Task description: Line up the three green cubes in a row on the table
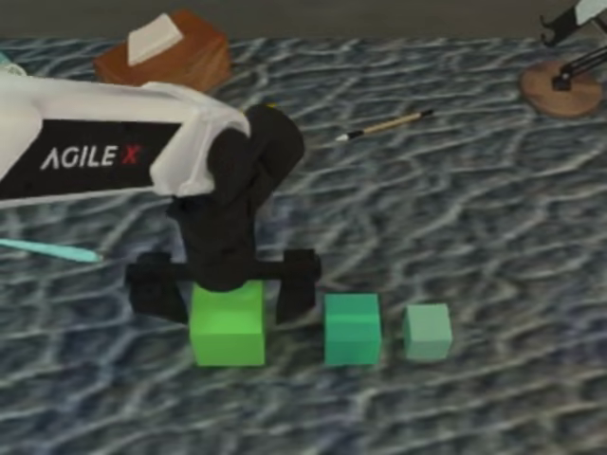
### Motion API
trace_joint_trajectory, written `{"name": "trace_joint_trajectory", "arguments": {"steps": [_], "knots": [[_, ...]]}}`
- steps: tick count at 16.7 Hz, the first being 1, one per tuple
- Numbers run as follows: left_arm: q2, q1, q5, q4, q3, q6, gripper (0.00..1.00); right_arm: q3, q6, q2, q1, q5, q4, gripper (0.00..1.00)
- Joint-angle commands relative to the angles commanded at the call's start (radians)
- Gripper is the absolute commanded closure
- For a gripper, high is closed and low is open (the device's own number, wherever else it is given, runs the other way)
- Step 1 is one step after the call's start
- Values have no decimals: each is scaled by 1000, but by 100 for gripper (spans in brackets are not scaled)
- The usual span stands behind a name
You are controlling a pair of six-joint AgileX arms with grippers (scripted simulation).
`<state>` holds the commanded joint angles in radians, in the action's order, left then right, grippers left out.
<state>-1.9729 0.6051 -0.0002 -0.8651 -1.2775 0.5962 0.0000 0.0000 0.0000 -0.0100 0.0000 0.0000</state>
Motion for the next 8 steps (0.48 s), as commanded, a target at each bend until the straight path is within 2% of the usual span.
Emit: {"name": "trace_joint_trajectory", "arguments": {"steps": [5, 8], "knots": [[60, -13, -1, -189, -113, 4, 0, 0, 0, 0, 0, 0, 0, 0], [87, -18, 0, -241, -151, 3, 0, 0, 0, 0, 0, 0, 0, 0]]}}
